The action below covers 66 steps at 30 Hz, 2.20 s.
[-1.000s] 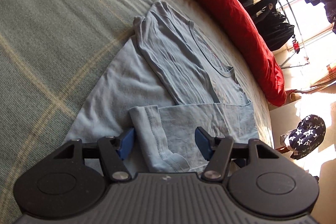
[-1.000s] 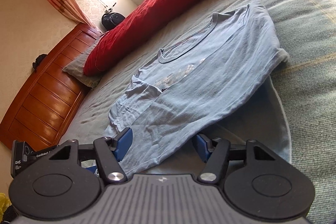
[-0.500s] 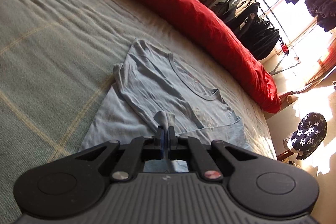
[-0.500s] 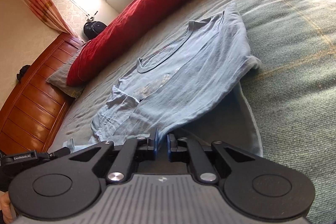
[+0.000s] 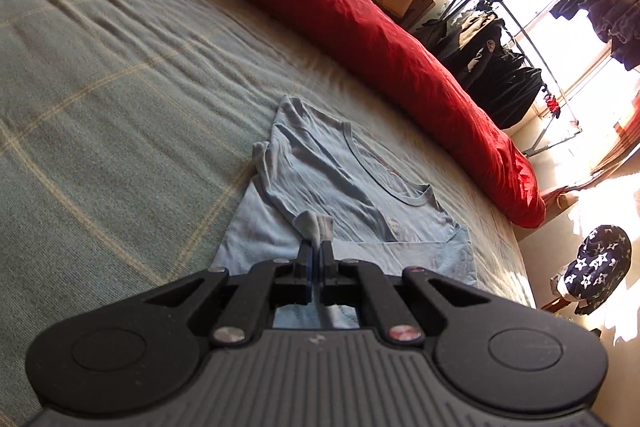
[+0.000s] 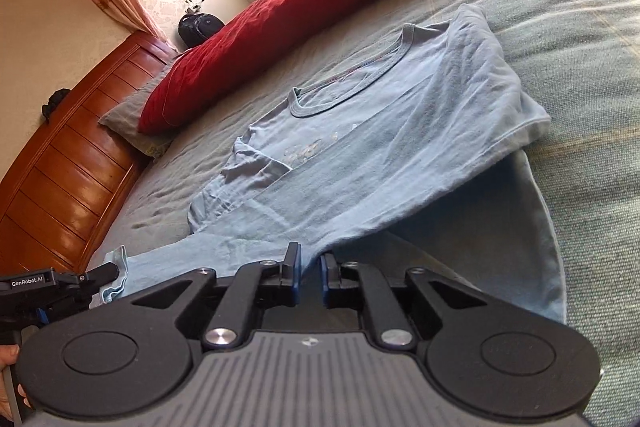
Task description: Fold clothes
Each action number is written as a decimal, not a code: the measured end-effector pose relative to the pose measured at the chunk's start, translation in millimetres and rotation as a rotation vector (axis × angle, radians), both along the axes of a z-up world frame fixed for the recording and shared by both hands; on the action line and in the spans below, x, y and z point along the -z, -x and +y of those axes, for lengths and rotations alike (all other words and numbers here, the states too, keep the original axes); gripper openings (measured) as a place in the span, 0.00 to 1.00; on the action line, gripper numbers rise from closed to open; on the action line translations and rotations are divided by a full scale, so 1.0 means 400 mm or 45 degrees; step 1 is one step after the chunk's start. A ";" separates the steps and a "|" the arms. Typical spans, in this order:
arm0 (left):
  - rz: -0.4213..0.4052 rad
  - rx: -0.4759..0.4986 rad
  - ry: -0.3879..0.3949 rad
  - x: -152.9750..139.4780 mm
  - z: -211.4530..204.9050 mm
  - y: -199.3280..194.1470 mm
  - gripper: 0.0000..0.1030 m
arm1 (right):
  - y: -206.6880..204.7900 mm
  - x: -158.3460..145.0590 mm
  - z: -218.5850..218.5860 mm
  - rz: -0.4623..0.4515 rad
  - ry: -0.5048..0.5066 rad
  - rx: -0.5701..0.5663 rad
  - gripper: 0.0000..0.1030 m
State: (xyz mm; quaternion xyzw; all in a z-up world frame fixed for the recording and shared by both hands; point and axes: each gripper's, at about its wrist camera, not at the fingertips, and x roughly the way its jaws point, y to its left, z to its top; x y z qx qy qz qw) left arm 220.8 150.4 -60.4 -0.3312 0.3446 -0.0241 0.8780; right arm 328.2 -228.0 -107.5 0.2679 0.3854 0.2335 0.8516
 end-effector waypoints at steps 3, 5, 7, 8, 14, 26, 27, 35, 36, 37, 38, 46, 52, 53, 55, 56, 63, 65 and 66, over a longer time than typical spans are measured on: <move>0.013 -0.002 0.009 0.014 0.005 0.020 0.01 | 0.004 0.006 0.001 0.006 0.017 -0.004 0.11; 0.012 -0.004 0.007 0.014 0.005 0.036 0.01 | 0.002 0.009 0.012 0.009 0.026 -0.013 0.10; 0.017 -0.006 -0.003 0.014 0.005 0.046 0.01 | 0.000 0.011 0.021 0.013 0.036 -0.021 0.10; 0.020 -0.012 -0.014 0.015 0.005 0.052 0.01 | 0.000 0.011 0.026 0.015 0.041 -0.025 0.10; 0.110 0.016 0.002 0.061 0.006 0.061 0.01 | 0.001 0.011 0.033 0.039 0.074 -0.029 0.10; 0.167 0.021 -0.043 0.108 0.010 0.068 0.04 | 0.072 -0.075 -0.018 -0.016 0.325 -0.050 0.48; 0.152 0.022 -0.064 0.096 0.008 0.073 0.08 | 0.082 -0.087 -0.027 -0.042 0.367 -0.038 0.48; 0.047 0.059 -0.166 0.005 -0.011 0.084 0.31 | 0.079 -0.105 -0.090 -0.180 0.747 0.087 0.54; 0.033 0.080 -0.157 0.000 -0.026 0.075 0.33 | 0.063 -0.092 -0.092 -0.172 0.765 0.091 0.56; 0.027 0.099 -0.152 -0.004 -0.040 0.067 0.34 | 0.044 -0.078 -0.088 -0.160 0.796 0.100 0.56; 0.025 0.135 -0.147 -0.006 -0.062 0.052 0.35 | 0.025 -0.064 -0.084 -0.148 0.828 0.111 0.56; 0.059 0.260 -0.185 0.043 -0.183 -0.024 0.37 | -0.045 -0.047 -0.119 -0.121 0.909 0.339 0.66; 0.117 0.290 -0.174 0.083 -0.187 -0.035 0.37 | -0.005 -0.055 -0.175 -0.130 0.920 0.384 0.67; 0.112 0.293 -0.176 0.078 -0.185 -0.037 0.37 | 0.001 -0.065 -0.183 -0.142 0.877 0.379 0.67; 0.106 0.293 -0.177 0.068 -0.184 -0.040 0.37 | 0.005 -0.089 -0.177 -0.208 0.804 0.344 0.63; 0.101 0.294 -0.176 0.062 -0.183 -0.043 0.37 | 0.002 -0.099 -0.172 -0.233 0.763 0.319 0.59; 0.095 0.327 -0.174 0.064 -0.187 -0.059 0.43 | -0.087 -0.092 -0.058 -0.271 0.694 0.075 0.19; 0.149 0.323 -0.189 0.083 -0.182 -0.070 0.43 | -0.115 -0.051 -0.072 -0.169 0.734 0.102 0.15; 0.161 0.330 -0.193 0.087 -0.178 -0.073 0.43 | -0.113 -0.039 -0.092 -0.152 0.726 0.123 0.02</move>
